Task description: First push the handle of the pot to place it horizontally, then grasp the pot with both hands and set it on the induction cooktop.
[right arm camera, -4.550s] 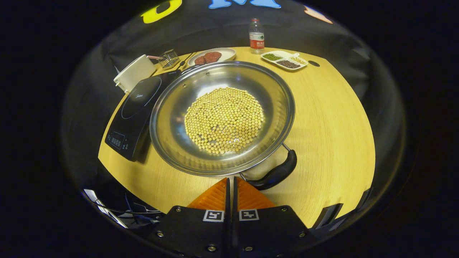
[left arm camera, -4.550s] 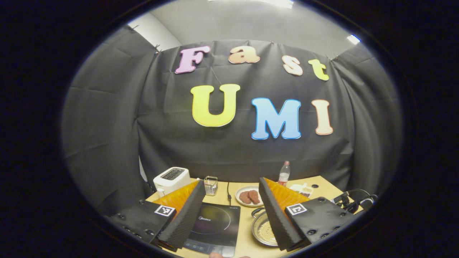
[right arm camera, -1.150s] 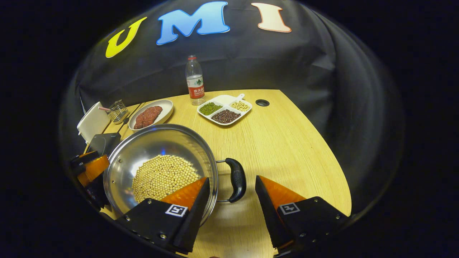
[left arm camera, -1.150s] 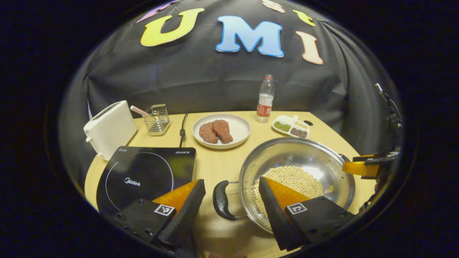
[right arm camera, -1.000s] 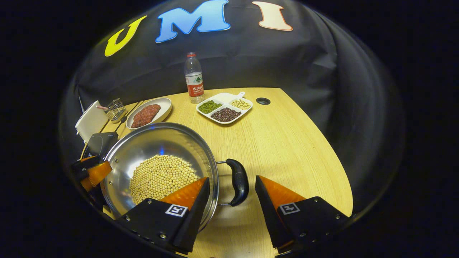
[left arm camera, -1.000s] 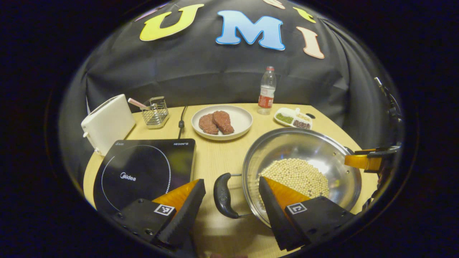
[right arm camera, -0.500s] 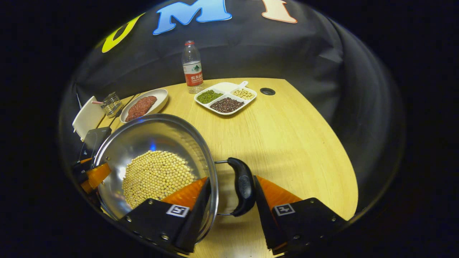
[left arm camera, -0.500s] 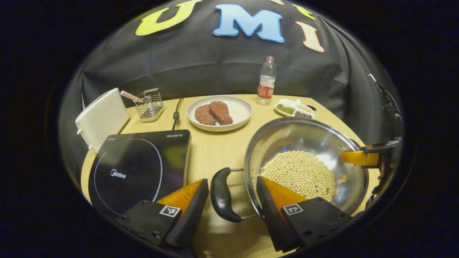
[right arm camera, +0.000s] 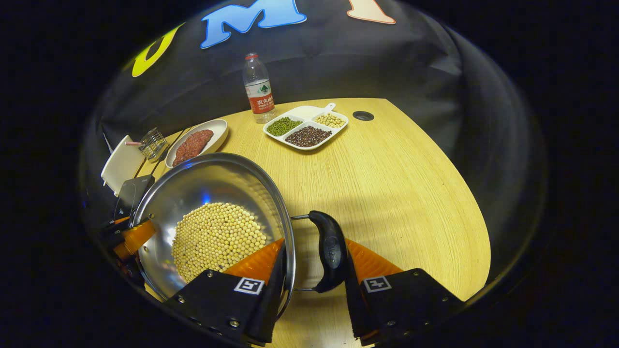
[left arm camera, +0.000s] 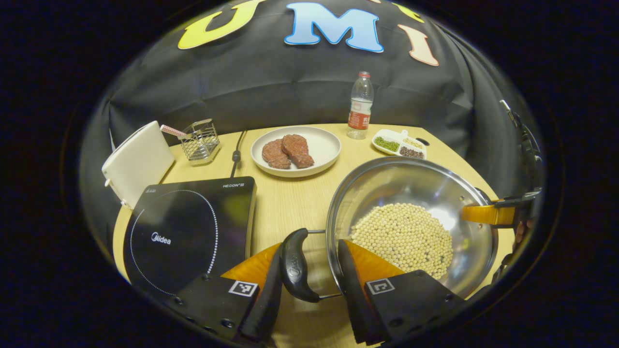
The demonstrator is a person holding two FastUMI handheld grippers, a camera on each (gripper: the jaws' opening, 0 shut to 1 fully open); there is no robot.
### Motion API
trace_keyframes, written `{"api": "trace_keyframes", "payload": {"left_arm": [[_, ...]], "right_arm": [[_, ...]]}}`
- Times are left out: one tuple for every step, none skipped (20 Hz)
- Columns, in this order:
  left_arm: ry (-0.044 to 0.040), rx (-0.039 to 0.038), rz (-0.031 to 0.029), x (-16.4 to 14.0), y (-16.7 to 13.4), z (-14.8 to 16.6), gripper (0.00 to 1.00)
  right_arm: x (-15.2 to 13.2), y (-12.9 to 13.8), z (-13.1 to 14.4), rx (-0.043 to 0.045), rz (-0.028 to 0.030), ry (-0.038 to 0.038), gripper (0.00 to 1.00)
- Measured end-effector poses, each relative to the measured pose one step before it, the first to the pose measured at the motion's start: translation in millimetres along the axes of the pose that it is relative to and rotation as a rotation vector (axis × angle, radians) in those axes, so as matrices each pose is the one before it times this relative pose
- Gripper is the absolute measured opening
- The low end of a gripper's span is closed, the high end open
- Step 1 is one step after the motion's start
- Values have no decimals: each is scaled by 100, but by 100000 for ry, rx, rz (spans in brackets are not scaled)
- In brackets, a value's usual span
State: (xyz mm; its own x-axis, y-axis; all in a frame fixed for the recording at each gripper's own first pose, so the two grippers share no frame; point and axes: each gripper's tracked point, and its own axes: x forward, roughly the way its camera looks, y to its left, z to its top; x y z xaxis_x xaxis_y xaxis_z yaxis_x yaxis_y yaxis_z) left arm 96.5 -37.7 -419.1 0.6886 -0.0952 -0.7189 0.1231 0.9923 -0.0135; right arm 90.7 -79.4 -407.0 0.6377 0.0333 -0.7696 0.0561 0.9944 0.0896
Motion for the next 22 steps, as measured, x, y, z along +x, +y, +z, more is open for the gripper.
{"api": "trace_keyframes", "payload": {"left_arm": [[-335,672,16,-222,28,276,65],[-438,1089,297,-285,146,209,65],[-257,979,352,-319,128,258,65],[-162,105,51,-400,112,199,65],[-124,-731,-251,-367,57,270,65],[-370,-698,-163,-527,129,344,65],[-257,-237,-62,-582,217,260,68],[-179,-343,-11,-414,295,244,68],[178,-620,-87,-534,235,303,61],[-37,-608,72,-785,359,161,62],[76,-479,187,-802,424,208,64],[-275,-389,224,-770,418,208,65],[-174,-57,433,-720,524,243,65],[-197,-25,336,-747,538,208,65],[248,-318,218,-628,531,86,62],[686,-151,246,-616,585,-74,62],[758,-89,314,-692,705,-86,62],[-59,-111,342,-611,697,-66,65],[2,-75,305,-417,709,35,62],[5,-192,83,-482,754,-55,65],[160,-381,85,-280,715,-63,62],[406,-423,59,-402,877,-102,62]], "right_arm": [[-344,118,-46,1236,520,-58,60],[-167,92,6,534,268,-402,60],[-324,56,13,-268,-108,-212,59],[-456,131,117,53,-366,-294,60],[-524,166,258,190,-346,-382,60],[-531,177,128,-199,-227,-296,60],[-700,281,218,-669,-274,-342,60],[-698,291,185,-987,-147,-566,60],[-769,296,185,-925,-210,-397,60],[-693,391,145,-601,50,-254,59],[-702,428,151,-382,164,-243,59],[-628,501,58,-265,273,-434,59],[-627,565,182,-234,621,-546,59],[-374,605,72,-106,729,-953,59],[-410,516,-75,-376,445,118,59],[-414,605,-65,113,350,72,59],[-325,615,-74,-257,250,235,59],[-357,642,-112,-145,252,229,59],[-350,725,-58,-51,287,173,59],[-289,700,-114,-95,79,112,59],[-302,769,84,22,81,-145,59],[-191,770,-97,-575,55,47,59]]}}
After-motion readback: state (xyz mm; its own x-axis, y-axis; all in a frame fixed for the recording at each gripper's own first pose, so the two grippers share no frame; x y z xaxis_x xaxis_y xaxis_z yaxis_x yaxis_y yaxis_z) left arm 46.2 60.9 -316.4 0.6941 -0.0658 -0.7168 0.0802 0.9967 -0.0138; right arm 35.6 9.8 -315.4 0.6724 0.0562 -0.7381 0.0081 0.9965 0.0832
